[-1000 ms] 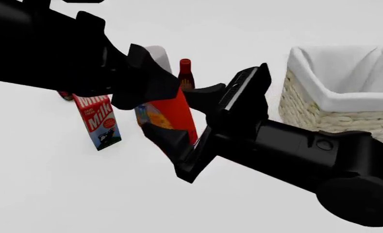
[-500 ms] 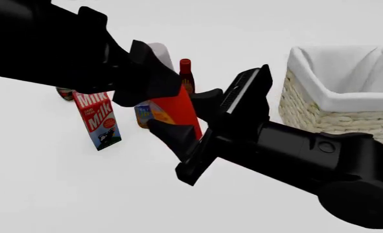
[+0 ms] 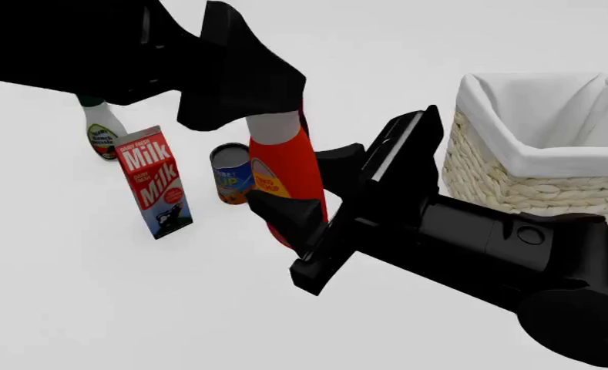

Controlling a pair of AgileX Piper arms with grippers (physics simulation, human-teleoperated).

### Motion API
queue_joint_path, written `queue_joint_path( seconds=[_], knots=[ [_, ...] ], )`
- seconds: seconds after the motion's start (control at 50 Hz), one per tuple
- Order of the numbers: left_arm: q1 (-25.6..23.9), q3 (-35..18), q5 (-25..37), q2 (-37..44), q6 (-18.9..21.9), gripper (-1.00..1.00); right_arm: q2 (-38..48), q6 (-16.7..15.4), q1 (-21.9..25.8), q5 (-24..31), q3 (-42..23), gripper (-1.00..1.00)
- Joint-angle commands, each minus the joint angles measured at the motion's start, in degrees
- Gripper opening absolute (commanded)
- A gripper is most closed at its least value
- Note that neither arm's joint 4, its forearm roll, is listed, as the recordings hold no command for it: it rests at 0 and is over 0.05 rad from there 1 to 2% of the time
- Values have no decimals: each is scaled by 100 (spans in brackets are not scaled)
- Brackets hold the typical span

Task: Pick the ketchup and place it in the basket.

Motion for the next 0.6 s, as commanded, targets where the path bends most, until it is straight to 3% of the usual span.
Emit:
queue_joint_path(
  seconds=[0.02,0.26,0.48,0.6],
  knots=[
    [81,-215,-130,-46,134,100,-133,109,25,-2,106,-100],
    [185,-425,-160,-309,122,100,-250,154,-39,12,190,-100],
    [819,-344,-215,-820,204,100,-494,236,-354,232,73,-100],
    [1187,-39,-382,-1199,157,100,-750,297,-573,418,12,-100]
  ],
)
